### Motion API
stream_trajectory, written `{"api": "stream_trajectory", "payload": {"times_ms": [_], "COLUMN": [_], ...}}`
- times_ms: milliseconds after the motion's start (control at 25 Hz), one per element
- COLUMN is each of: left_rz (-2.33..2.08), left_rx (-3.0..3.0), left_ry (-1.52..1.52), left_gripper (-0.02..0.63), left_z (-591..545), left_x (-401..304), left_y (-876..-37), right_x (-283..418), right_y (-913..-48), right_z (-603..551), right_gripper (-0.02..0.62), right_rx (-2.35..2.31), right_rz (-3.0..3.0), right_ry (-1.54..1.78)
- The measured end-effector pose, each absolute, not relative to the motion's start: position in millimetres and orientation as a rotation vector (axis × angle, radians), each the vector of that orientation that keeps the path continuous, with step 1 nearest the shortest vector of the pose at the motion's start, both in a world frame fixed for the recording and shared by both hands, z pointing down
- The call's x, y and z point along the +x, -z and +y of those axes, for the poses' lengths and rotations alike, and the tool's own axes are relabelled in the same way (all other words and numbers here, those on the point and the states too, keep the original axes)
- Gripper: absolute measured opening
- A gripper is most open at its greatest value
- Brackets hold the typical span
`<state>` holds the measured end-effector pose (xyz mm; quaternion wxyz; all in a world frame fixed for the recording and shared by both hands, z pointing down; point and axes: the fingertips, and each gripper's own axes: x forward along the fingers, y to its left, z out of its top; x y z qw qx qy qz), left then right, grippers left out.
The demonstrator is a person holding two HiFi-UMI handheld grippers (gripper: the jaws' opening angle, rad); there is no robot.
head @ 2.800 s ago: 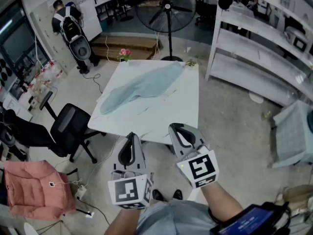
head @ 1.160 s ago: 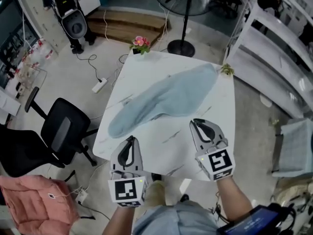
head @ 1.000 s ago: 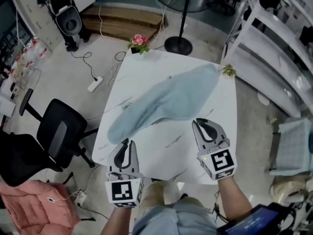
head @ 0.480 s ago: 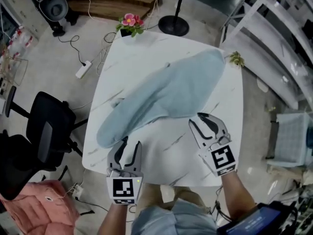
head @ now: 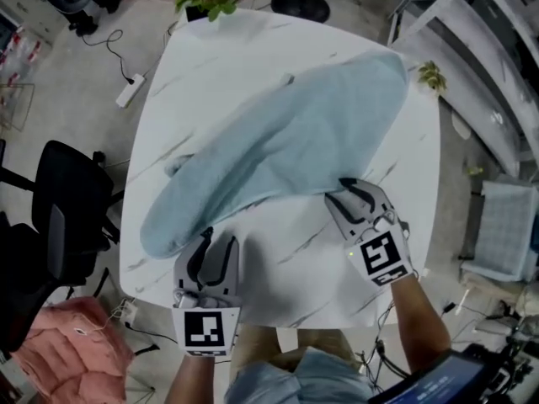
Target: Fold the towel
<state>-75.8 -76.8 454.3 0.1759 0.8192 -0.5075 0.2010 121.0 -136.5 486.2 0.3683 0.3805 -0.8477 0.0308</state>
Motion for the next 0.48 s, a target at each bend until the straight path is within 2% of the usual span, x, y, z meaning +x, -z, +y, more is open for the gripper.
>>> {"api": "stream_trajectory", "payload": {"times_ms": [200, 280, 480], "left_rz": [-1.415, -1.406, -1.444], "left_rx": [2.326, 2.324, 2.335], "left_ry": [-0.69, -0.722, -0.825], "left_gripper": [0.146, 0.147, 0.152], "left_z": [-77.3, -76.4, -76.4], "left_x": [-73.9, -72.5, -75.8], "left_y": [-469.6, -471.6, -468.5], "right_x": [121.6, 123.0, 132.3], "right_y": [-489.7, -489.7, -474.7], "right_z": [-145.5, -143.0, -126.5], "right_gripper": [0.108, 0.037, 0.035], "right_rx": [0.917, 0.87, 0.808], "right_rz": [-2.183, -2.161, -2.165], "right_ry": [-0.141, -0.105, -0.059]}}
